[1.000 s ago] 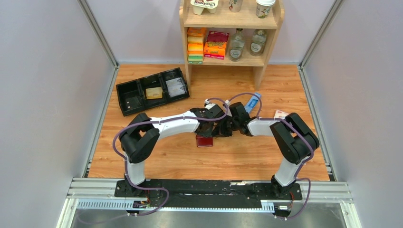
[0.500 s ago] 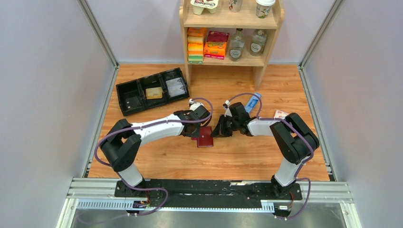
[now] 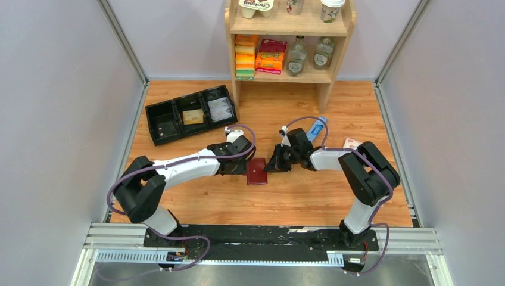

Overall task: Take the credit cards out of the card holder
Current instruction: Open the card holder at the center of the board.

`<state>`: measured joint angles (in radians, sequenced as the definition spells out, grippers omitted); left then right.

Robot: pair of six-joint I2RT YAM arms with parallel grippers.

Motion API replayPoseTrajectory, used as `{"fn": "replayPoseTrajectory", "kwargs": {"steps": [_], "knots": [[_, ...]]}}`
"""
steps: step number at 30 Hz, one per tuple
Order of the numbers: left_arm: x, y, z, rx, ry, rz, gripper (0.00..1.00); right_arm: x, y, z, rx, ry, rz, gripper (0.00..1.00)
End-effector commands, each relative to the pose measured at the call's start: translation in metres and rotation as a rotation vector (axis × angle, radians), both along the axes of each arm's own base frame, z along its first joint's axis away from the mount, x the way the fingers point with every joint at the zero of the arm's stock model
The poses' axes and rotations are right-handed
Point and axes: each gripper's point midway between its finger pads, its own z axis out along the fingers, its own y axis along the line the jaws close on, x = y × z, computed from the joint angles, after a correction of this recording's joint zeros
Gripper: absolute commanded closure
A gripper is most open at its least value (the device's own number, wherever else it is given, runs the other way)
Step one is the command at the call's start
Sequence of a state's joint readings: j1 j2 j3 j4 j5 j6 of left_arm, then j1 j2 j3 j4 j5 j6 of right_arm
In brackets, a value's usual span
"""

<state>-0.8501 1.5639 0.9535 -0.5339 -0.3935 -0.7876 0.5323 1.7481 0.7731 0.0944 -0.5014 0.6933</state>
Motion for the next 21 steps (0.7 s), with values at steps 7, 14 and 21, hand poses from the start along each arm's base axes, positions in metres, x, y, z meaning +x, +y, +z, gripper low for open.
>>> {"fn": "replayPoseTrajectory", "kwargs": {"steps": [7, 14, 21], "knots": [[0.020, -0.036, 0.064, -0.227, -0.131, -0.008, 0.27, 0.007, -0.010, -0.010, -0.070, -0.013, -0.017, 0.96], [0.025, -0.040, 0.032, -0.123, -0.054, -0.006, 0.27, 0.006, -0.011, -0.011, -0.078, -0.014, -0.014, 0.96], [0.017, -0.023, 0.012, -0.069, -0.030, 0.021, 0.39, 0.008, -0.013, -0.009, -0.092, -0.028, -0.017, 0.96]]}}
